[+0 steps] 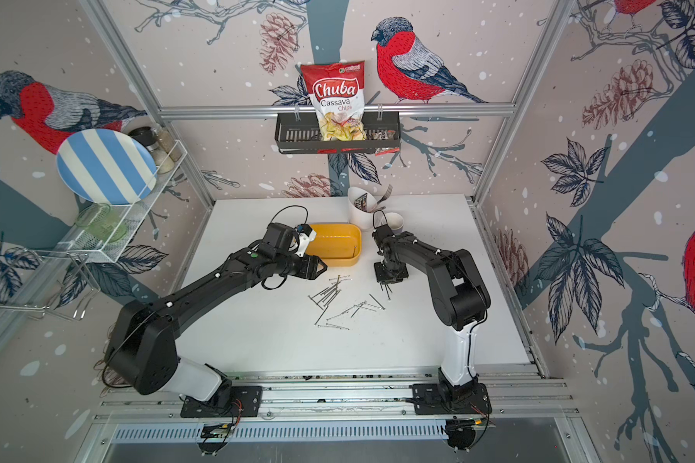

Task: Put the nails on the desktop into the storage box
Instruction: Pick up the nail from the center of the board.

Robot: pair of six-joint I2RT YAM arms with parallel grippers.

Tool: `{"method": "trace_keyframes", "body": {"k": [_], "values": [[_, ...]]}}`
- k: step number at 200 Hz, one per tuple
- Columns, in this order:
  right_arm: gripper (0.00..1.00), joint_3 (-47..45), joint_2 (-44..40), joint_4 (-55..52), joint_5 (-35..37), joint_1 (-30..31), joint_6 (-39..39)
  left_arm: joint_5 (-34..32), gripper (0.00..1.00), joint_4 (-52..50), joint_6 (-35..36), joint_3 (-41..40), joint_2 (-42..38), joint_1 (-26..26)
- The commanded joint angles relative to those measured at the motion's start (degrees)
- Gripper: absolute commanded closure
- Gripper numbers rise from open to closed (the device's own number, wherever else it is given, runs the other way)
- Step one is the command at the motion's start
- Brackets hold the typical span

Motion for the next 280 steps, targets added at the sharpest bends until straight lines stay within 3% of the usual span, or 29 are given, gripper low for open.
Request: {"method": "trace_keyframes", "body": {"k": [1,100,178,280], "values": [[0.72,1.46,2.12,0.85,0.31,0.01,-0.47,0.15,0.33,-1.00,0.08,1.05,0.72,0.27],[0.73,4.34,5.65,0.80,-0.21,1.04,-0.35,-0.07,0.33,-1.58,0.52,1.21,1.41,0.26],[0.70,7.11,2.46,-1.46,1.11,0.25,0.40,0.40,0.33,-1.36,1.05,1.63,2.44,0.46],[0.71,2.70,0.90,-0.47,0.23,-1.58,-0.04,0.77,0.33,-1.28,1.07,1.89,3.15,0.50]]}}
